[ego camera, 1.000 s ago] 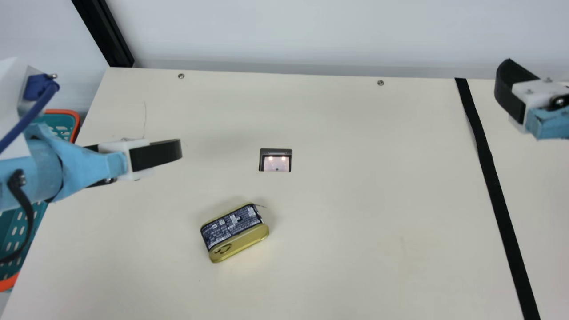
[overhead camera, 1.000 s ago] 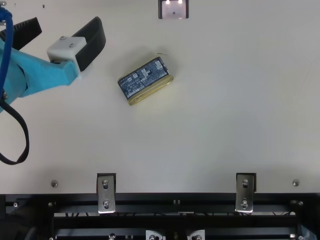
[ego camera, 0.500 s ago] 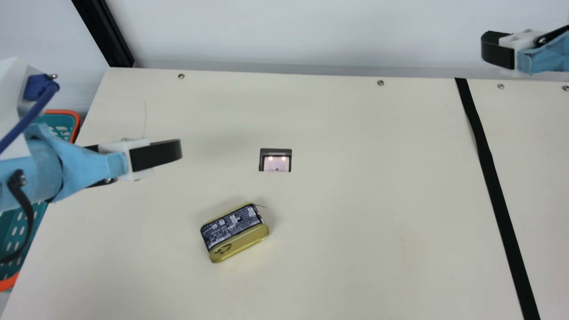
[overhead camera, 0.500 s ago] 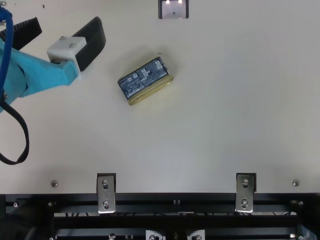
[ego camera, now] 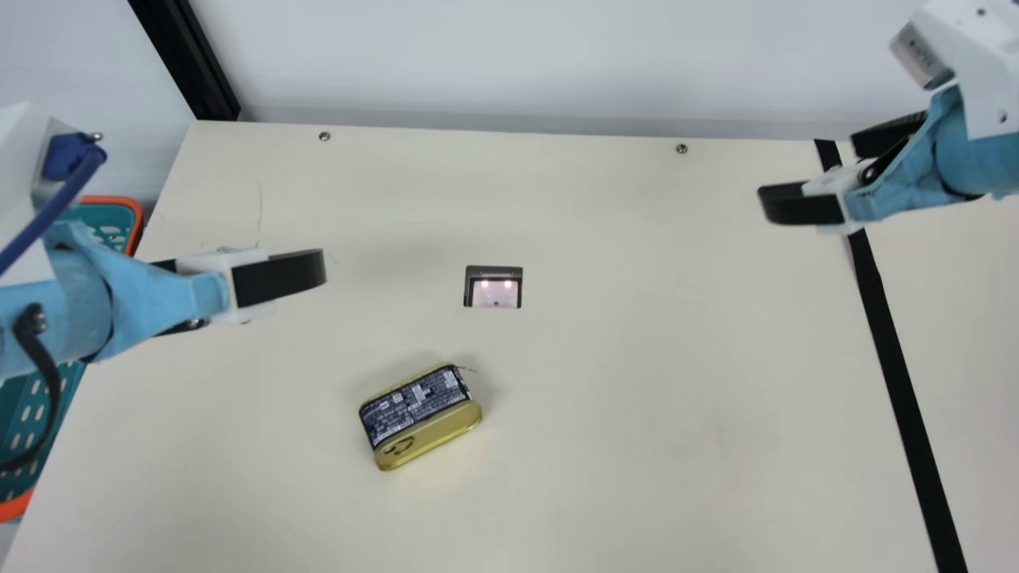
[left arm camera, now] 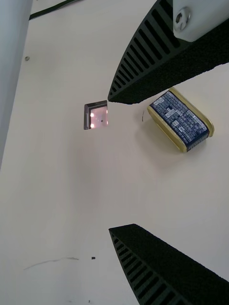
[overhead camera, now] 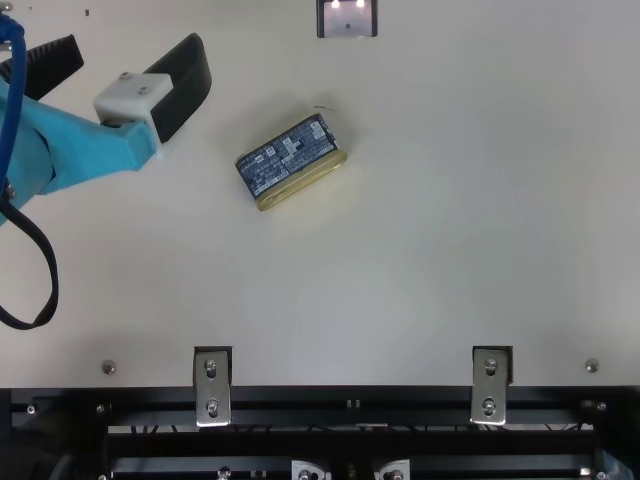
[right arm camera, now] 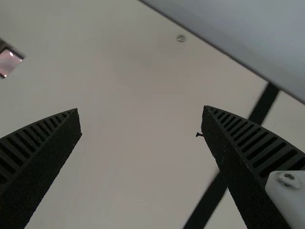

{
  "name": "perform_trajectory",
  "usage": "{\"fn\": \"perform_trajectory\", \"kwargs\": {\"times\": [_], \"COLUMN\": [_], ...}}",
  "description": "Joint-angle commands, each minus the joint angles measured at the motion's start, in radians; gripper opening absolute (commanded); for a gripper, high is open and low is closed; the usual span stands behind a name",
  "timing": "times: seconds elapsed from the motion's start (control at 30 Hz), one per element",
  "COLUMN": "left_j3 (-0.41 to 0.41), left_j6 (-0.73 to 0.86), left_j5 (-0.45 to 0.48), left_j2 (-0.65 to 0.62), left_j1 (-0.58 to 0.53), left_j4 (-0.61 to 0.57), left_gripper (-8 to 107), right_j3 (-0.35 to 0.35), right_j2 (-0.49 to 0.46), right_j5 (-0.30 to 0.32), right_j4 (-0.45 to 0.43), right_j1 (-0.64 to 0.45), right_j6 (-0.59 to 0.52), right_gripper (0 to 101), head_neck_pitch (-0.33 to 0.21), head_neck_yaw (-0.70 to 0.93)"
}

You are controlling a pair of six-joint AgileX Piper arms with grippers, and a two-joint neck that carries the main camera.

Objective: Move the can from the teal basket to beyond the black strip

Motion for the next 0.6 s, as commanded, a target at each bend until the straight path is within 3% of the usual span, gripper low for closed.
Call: {"fn": "perform_trajectory", "kwargs": {"times": [0.0, 0.13, 0.2, 0.57], "left_j3": [0.0, 0.0, 0.0, 0.0], "left_j6": [0.0, 0.0, 0.0, 0.0], "left_j5": [0.0, 0.0, 0.0, 0.0], "left_j2": [0.0, 0.0, 0.0, 0.0], "left_j1": [0.0, 0.0, 0.0, 0.0], "left_j4": [0.0, 0.0, 0.0, 0.0], "left_gripper": [90, 90, 90, 90], "right_j3": [0.011, 0.041, 0.041, 0.048], "right_j2": [0.002, 0.004, 0.003, 0.01], "right_j5": [0.078, 0.148, 0.128, 0.157], "right_j4": [0.072, 0.116, 0.11, 0.101], "right_j1": [-0.002, -0.007, -0.007, 0.004], "right_j6": [-0.109, -0.203, -0.17, -0.194], "right_gripper": [101, 101, 101, 101], "head_neck_pitch": [-0.003, -0.003, -0.003, -0.003], "head_neck_yaw": [-0.002, -0.002, -0.002, -0.002]}}
